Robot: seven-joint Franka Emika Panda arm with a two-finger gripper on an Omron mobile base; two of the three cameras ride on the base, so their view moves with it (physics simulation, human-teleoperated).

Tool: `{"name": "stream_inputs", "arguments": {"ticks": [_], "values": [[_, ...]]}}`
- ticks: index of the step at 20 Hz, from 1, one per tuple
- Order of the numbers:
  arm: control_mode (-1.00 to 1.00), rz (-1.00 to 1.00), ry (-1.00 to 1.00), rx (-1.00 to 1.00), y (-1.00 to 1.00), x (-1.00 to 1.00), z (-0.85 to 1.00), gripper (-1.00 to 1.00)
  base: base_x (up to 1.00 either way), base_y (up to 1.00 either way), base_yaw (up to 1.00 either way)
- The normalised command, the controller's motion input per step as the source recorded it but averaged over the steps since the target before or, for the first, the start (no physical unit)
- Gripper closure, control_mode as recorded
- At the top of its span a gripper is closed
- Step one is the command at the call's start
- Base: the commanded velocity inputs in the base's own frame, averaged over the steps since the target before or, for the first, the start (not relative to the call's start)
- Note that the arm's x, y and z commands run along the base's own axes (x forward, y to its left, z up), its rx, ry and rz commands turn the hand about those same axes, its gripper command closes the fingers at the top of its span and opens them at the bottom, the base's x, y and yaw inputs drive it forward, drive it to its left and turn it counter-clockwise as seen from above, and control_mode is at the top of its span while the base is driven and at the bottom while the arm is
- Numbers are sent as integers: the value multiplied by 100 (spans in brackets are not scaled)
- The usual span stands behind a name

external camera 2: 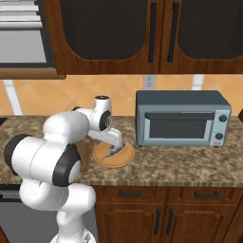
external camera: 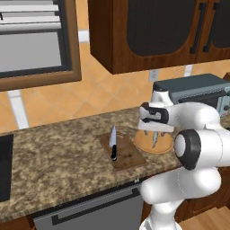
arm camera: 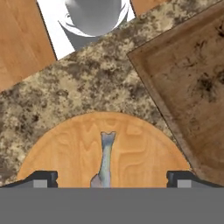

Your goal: Pick up the knife from the drawer and place it on the cutting board. Then place the meat from the plate to the cutting board.

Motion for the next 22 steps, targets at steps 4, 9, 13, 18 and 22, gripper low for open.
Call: {"name": "stream_inputs", "arguments": {"ticks": [4,9,13,18,22], "values": [[-100,0,0,-6,-15,12,-55,-100,0,0,0],[-100,0,-1,0,-11,13,-28,-100,0,0,0],[-100,0,0,0,-24,0,-21,-100,0,0,0],[-100,0,0,0,-2,4,-11,-100,0,0,0],[-100,0,0,-2,0,12,-8,-100,0,0,0]]}}
